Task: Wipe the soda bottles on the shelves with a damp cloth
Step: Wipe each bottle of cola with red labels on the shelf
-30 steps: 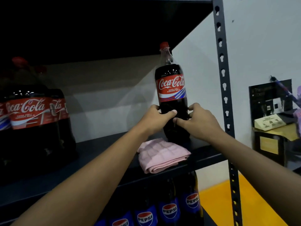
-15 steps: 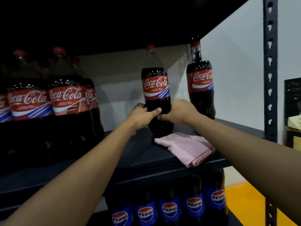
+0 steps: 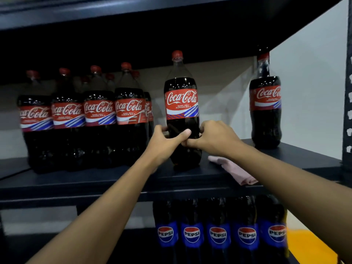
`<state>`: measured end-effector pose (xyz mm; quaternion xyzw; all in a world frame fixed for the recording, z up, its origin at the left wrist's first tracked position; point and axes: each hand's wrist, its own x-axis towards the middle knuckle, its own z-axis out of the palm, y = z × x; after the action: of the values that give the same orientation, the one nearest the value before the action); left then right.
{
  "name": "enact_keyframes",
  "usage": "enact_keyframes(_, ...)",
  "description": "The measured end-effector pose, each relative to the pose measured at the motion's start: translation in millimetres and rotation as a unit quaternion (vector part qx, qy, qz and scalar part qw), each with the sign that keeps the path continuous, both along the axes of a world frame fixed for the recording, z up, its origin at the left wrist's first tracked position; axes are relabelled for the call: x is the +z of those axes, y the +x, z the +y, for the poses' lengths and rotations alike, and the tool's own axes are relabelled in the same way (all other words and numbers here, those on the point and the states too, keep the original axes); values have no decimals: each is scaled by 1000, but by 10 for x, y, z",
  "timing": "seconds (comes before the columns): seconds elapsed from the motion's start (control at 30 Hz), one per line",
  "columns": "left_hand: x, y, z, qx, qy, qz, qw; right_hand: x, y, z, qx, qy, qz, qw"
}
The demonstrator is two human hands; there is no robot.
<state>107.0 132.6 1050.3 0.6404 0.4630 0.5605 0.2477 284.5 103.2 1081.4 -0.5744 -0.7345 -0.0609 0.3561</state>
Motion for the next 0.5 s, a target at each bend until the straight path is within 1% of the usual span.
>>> enact_keyframes(0.13, -82, -24, -263, -1, 18, -39, 999, -52, 39, -206, 42, 16, 7, 999)
enact_keyframes(0.2, -86, -28, -390, -4, 27, -46, 999, -48, 152, -289, 97, -28, 41, 994)
enact_keyframes(0.27, -88, -26, -489, -9, 30, -47, 998, -30, 310, -347, 137, -101, 43, 984)
enact_keyframes(0.33, -73, -19, -567, -13, 30, -39, 999, -53, 437, -353, 127, -165, -11, 978)
enact_keyframes(0.43, -61, 3, -623, -19, 24, -42, 999, -180, 511, -285, 62, -239, -93, 965)
enact_keyframes(0.5, -55, 12, -641, -21, 20, -47, 998, -270, 516, -232, 41, -254, -116, 959)
